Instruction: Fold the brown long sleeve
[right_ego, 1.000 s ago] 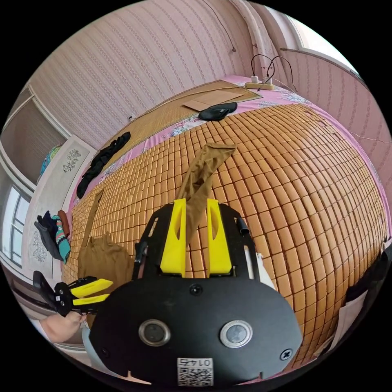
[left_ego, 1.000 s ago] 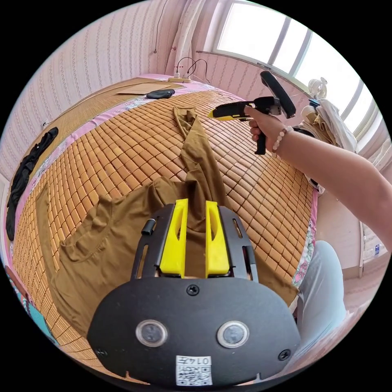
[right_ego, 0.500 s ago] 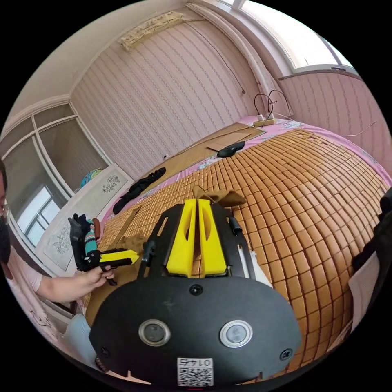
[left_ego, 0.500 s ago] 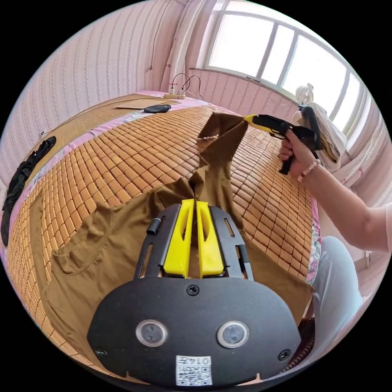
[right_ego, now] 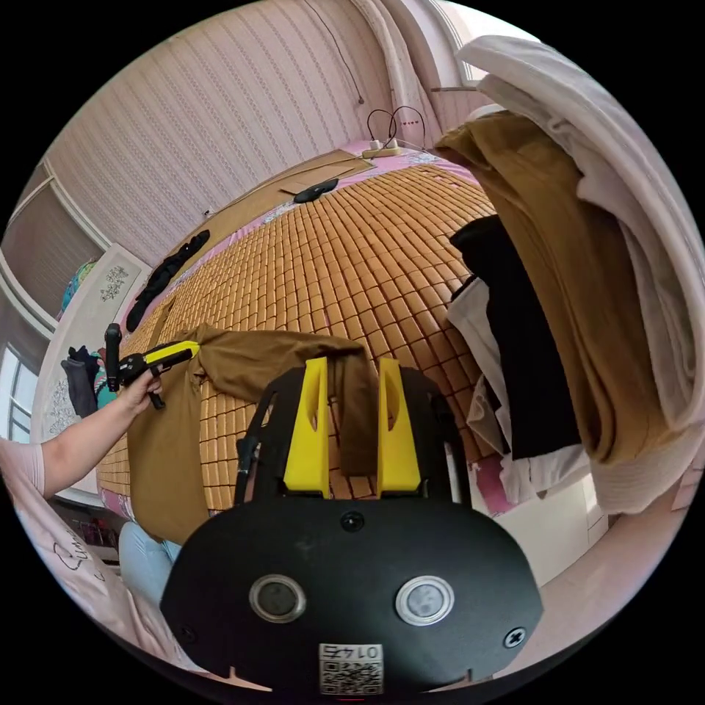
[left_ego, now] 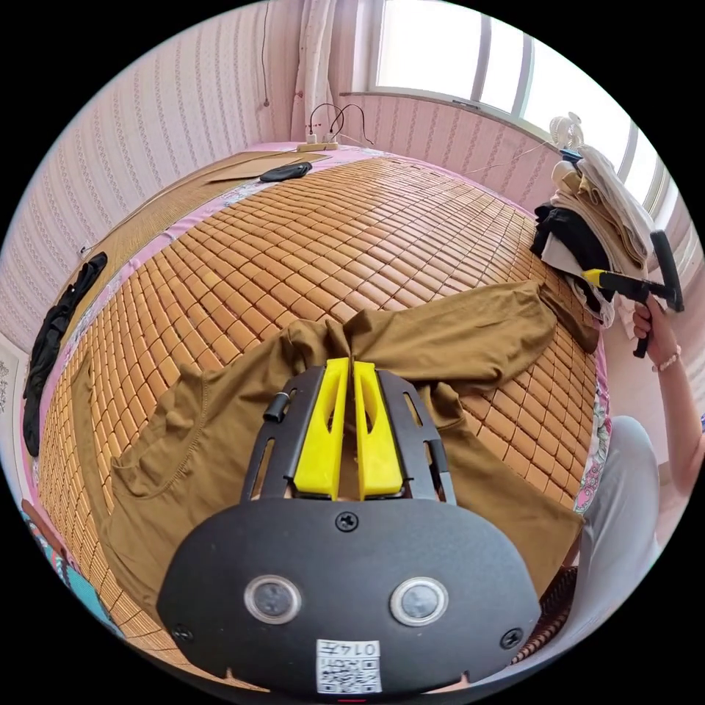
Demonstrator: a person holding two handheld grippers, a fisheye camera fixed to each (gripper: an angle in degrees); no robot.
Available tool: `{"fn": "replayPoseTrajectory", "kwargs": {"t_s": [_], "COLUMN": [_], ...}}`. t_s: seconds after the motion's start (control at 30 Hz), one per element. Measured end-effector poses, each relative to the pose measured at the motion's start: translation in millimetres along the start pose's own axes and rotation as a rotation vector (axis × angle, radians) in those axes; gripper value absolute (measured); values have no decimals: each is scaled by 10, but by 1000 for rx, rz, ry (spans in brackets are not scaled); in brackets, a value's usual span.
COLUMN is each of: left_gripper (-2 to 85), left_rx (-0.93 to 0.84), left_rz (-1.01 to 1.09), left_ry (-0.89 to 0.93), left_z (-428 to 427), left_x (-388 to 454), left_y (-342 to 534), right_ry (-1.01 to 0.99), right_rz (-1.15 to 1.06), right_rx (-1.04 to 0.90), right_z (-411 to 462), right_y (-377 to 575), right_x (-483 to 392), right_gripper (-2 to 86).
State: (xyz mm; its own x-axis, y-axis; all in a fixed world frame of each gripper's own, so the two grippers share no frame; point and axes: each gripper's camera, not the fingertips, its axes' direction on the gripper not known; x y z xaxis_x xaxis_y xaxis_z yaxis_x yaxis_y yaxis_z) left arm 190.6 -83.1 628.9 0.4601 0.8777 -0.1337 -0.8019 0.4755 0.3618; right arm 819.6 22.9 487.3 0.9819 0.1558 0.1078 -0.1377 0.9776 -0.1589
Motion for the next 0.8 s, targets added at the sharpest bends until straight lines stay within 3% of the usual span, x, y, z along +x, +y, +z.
{"fn": "replayPoseTrajectory", "kwargs": {"t_s": [0.23,0.33,0.5,0.57,0.67,0.8], "left_gripper": [-7,-8,-7,-5,4,25], "left_rx": [-44,-39,-15,-38,-21,19], "left_rz": [2,8,30,46,47,140], "left_ry": [24,25,32,7,-43,-94], "left_z": [357,449,534,595,617,451], "left_x": [98,150,240,300,358,489], "left_y": [-72,-88,-209,-269,-259,-62], "right_ry": [-103,-117,-160,-241,-149,-191], "right_rz": [126,137,201,160,138,15], "right_rx": [-76,-25,184,151,17,-103], "right_z": [290,212,-122,-26,211,366], "right_y": [568,690,837,858,943,989], "right_x": [565,725,1075,1163,1145,1222], "right_gripper": [96,21,9,29,64,27]}}
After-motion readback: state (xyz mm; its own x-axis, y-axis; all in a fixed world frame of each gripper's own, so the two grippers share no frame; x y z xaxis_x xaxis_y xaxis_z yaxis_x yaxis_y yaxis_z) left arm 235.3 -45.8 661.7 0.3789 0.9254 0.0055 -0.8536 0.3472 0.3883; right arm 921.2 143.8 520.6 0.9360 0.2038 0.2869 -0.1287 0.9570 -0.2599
